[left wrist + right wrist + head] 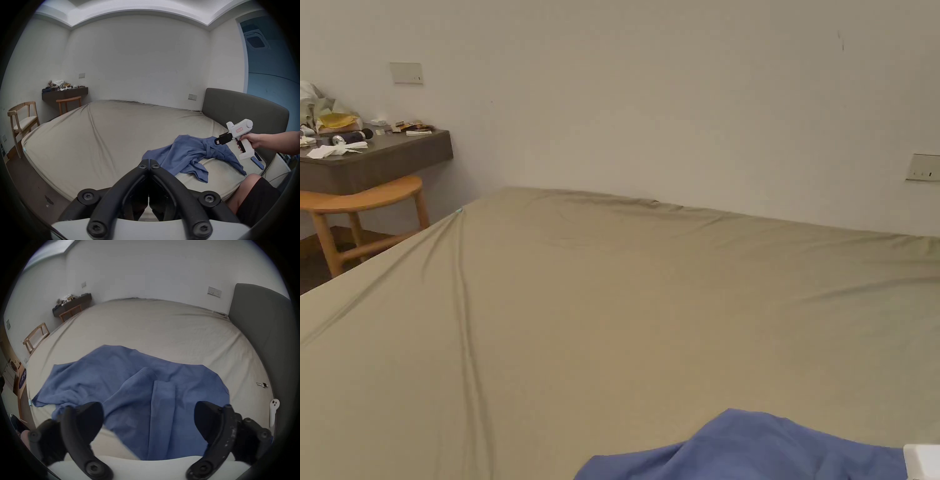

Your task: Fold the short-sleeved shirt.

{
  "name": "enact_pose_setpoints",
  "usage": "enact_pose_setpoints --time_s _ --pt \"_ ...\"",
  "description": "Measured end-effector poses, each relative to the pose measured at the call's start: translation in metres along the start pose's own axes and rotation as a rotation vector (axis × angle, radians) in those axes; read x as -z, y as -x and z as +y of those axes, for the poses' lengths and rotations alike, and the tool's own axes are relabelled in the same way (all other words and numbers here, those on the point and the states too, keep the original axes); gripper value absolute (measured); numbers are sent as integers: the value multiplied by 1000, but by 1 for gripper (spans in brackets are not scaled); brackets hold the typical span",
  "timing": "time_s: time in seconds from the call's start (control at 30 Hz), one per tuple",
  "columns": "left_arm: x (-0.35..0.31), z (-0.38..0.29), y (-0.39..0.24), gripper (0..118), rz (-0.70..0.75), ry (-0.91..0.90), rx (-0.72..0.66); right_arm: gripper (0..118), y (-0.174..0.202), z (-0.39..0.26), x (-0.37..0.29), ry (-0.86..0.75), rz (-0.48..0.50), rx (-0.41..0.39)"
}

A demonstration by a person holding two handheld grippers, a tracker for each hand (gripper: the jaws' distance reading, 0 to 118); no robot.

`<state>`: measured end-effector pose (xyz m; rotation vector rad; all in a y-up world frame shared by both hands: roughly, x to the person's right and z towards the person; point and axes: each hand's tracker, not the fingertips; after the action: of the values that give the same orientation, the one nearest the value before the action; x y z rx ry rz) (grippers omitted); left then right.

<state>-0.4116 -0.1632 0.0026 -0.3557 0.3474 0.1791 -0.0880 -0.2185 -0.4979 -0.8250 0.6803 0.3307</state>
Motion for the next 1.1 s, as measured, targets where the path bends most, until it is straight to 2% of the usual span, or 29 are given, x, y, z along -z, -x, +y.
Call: enact_pose_setpoints --time_s 0.07,0.2,0.27,0.33,0.37,0.4,0.43,0.47,0.5,0.53,0.57,0.63,0.7,0.8,0.87,0.9,0.93,0.97,1.0,1.03,1.07,1.1 --pt "5 -6 2 0 11 23 -10 111 -1 5 14 34 -72 19" --pt "14 -13 6 0 9 55 -7 110 -16 3 46 121 -84 55" --pt "18 -15 7 0 8 65 -7 105 -17 0 53 132 -74 61" --pt "24 -16 7 0 7 74 -9 85 -15 -2 54 125 -67 75" --pt "28 -16 7 0 10 74 1 70 -15 -2 56 127 -73 83" --pt "30 -16 7 0 9 79 -1 38 -16 -2 56 130 -85 97" --pt "32 -15 7 0 3 83 -4 13 -17 -2 55 134 -102 116" --pt "34 -15 6 0 2 84 -1 4 -17 -1 52 123 -104 134" --pt "36 -15 4 0 0 84 5 4 -18 -1 45 84 -125 160" --pt "37 -16 4 0 -3 87 6 4 -19 -1 39 57 -101 172" --pt "38 -16 4 0 -7 90 5 4 -23 -1 39 63 -84 161" --pt "42 -18 2 0 -11 95 0 4 -22 0 37 73 -111 126" --pt "46 -19 0 0 -12 107 -8 4 -23 0 30 74 -94 132" --pt "51 -19 -5 0 -2 140 -3 4 -25 -1 15 21 -93 175" --pt "56 -18 -8 2 -25 179 2 4 -31 -2 6 -8 -52 197" --pt "61 -18 -10 23 -33 210 9 4 -32 -4 2 -1 -60 192" --pt "67 -19 -13 23 -25 234 23 4 -32 -5 -1 -2 -63 189" --pt "76 -20 -17 32 -7 280 42 4 -30 -6 -10 -10 -68 183" --pt "86 -22 -19 55 -12 325 56 4 -31 -7 -14 -15 -61 185" --pt "96 -25 -22 90 -17 374 76 4 -33 -9 -18 -23 -50 194" --pt "105 -30 -25 118 -27 397 85 4 -34 -9 -22 -29 -43 203" --pt "107 -34 -23 115 -63 354 111 4 -35 -10 -25 -35 -33 214"
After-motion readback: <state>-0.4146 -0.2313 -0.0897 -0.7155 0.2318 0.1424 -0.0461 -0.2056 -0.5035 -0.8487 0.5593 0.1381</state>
